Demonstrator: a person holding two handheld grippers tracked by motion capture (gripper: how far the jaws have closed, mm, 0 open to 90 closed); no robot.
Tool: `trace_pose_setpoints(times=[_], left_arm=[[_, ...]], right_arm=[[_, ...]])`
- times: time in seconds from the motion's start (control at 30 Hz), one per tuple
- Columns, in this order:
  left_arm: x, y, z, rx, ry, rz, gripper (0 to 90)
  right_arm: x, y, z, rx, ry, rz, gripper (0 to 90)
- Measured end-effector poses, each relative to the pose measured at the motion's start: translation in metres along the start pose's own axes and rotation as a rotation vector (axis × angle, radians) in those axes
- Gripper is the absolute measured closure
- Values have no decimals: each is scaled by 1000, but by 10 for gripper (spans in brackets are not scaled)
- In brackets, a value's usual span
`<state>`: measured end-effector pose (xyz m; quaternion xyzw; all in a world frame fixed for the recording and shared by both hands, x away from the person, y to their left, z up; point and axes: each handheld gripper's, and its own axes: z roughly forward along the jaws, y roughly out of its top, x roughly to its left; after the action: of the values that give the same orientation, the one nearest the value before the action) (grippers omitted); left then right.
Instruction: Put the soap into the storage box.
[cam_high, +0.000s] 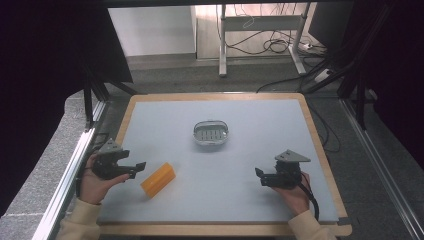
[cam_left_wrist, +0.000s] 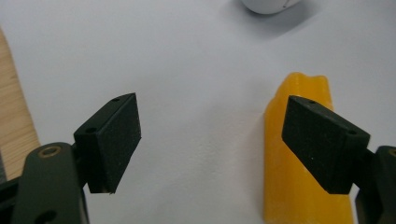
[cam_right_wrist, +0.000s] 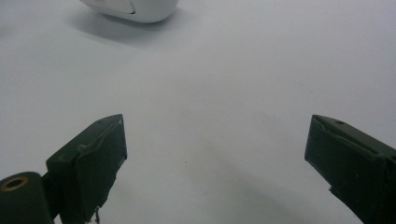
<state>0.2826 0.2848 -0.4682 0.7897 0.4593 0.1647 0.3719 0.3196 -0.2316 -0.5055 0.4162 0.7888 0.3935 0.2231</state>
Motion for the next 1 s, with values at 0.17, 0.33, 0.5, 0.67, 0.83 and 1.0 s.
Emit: trace_pose_setpoints(times=[0.17,0.33,0.5,0.67,0.83,1.0], left_arm=[[-3,0,0,13,8,30,198],[-4,0,3,29,4,26,197],[-2,-1,2,23,1,16,193],[-1,-2,0,13,4,11,190],[2,-3,1,21,1,1,190],[3,-1,-2,18,8,-5,190]], right_arm=[[2,-1,2,5,8,-21,76],[2,-4,-5,-34,15,-58,122],[0,-6,-5,-18,18,-47,121],[1,-6,-4,2,16,-45,121],[1,-7,-4,9,17,-50,121],[3,-6,-3,11,26,-66,122]])
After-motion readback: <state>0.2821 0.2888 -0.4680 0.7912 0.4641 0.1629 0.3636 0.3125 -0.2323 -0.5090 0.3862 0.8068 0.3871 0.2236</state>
